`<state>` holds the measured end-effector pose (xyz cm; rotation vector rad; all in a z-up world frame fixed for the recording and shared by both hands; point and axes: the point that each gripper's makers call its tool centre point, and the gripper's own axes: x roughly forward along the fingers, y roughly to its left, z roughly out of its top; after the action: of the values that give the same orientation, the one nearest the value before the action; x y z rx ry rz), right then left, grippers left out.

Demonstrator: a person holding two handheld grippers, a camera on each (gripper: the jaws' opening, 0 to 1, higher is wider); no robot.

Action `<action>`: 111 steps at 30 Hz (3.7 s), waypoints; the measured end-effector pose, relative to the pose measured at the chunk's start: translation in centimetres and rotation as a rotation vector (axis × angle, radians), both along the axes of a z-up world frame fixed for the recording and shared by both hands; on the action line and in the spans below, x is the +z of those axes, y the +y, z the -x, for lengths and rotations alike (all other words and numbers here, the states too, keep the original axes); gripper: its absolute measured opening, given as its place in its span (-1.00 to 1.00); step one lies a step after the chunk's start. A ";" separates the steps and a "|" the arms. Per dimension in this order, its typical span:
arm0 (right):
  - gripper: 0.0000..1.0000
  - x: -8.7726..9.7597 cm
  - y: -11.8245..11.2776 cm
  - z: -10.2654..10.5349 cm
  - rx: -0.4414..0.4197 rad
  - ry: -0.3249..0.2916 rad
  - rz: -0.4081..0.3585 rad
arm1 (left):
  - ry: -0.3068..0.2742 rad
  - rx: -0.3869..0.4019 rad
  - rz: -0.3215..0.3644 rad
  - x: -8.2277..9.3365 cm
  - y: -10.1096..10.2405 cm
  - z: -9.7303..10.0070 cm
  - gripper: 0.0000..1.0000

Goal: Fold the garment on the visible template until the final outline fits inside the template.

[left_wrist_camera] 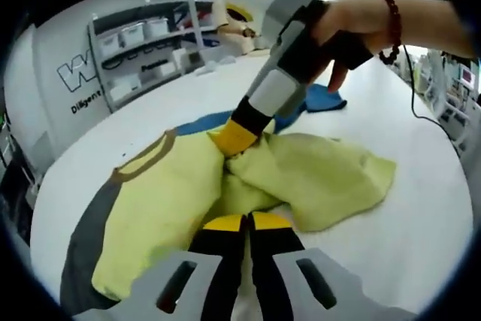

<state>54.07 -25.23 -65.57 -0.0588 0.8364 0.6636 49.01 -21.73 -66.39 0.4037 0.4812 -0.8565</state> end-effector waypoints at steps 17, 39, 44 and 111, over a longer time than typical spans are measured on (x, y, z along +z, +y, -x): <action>-0.60 3.5 -0.3 1.4 -0.032 -0.058 -0.091 | -0.023 0.002 0.077 5.1 0.9 0.7 -0.99; 0.17 6.9 -1.0 10.5 0.025 -0.095 -0.154 | -0.020 -0.034 0.071 9.5 3.4 5.9 -0.99; 0.20 6.8 -1.6 12.1 0.011 -0.087 -0.158 | -0.009 -0.045 0.061 10.0 4.3 7.5 -0.99; -0.93 -2.4 -9.5 17.5 -0.188 0.020 0.156 | 0.271 0.035 -0.119 -1.0 10.3 14.8 -0.94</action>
<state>36.61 -34.77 -68.02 -0.1132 0.9003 0.4222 34.16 -11.38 -67.38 0.3883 0.7906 -0.8555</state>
